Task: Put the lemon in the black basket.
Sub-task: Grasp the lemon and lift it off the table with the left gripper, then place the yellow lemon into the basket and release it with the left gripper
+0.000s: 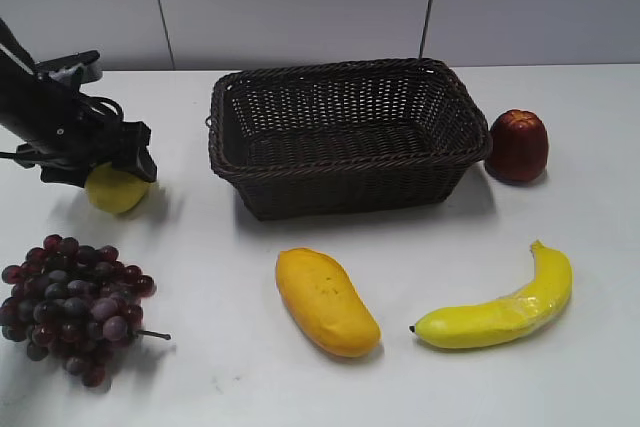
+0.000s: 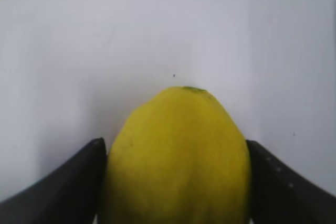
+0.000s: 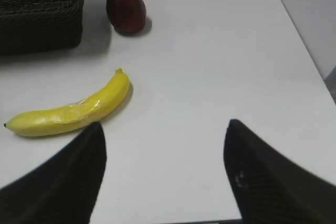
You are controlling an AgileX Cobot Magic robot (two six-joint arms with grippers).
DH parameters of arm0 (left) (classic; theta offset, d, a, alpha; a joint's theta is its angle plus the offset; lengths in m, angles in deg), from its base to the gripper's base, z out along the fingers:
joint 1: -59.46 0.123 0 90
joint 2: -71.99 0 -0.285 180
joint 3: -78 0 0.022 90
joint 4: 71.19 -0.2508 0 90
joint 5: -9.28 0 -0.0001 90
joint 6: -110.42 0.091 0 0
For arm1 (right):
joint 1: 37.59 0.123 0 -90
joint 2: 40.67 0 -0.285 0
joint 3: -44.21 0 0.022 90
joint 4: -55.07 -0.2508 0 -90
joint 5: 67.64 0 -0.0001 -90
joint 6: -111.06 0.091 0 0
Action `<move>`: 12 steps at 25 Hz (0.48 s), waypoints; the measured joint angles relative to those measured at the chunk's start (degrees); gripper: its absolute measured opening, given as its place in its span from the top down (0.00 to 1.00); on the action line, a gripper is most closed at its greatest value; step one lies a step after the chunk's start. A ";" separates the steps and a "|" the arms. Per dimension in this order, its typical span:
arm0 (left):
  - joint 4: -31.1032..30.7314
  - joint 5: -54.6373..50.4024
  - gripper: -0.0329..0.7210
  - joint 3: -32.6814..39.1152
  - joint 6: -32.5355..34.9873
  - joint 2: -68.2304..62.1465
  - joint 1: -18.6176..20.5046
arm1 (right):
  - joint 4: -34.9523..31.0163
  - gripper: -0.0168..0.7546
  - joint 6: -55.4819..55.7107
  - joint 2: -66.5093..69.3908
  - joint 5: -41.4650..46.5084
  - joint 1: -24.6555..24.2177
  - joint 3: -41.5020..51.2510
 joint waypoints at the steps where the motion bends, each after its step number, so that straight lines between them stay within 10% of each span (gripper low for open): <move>1: 0.00 -0.68 0.19 -0.05 0.00 0.09 0.00 | 0.00 0.24 0.00 0.00 0.00 0.00 0.00; 12: -0.46 -2.81 0.19 -0.61 0.00 13.07 -0.64 | 0.00 0.24 0.00 0.00 0.00 0.00 0.00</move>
